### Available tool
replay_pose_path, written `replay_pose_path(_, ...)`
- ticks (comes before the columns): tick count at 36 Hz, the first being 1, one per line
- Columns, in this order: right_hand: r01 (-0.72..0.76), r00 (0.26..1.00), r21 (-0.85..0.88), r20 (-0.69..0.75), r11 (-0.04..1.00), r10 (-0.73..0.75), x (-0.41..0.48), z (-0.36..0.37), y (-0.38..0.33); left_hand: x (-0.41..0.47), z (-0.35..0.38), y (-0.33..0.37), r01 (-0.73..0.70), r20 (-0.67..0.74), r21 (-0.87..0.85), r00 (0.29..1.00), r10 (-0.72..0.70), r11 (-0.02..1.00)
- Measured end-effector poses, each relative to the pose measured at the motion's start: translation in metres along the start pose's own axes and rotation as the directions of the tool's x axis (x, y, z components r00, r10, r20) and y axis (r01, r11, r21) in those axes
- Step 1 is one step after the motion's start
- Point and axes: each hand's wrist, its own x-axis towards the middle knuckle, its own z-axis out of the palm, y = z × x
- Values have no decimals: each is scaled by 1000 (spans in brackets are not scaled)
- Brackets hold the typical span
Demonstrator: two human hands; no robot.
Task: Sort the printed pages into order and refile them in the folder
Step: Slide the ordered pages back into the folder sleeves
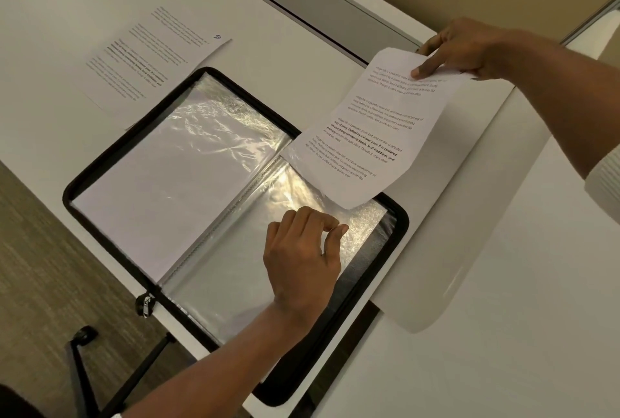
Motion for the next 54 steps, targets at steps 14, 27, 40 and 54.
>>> replay_pose_path(14, 6, 998, -3, -65, 1000, -7, 1, -5, 11, 1, 6, 0, -34, 42, 4, 999, 34, 999)
replay_pose_path(27, 0, 1000, -35, -31, 999, -1, -4, -14, 12, 2, 7, -3, -13, 71, -9, 997, 14, 1000)
replay_pose_path(40, 5, 999, -41, -52, 999, -7, -8, -32, 13, 6, 6, 1, -51, 55, 20, 997, 50, 998)
replay_pose_path(54, 213, 971, -64, -99, 975, -219, -33, -28, 5, 9, 1, 0, -9, 44, 5, 999, 9, 1000)
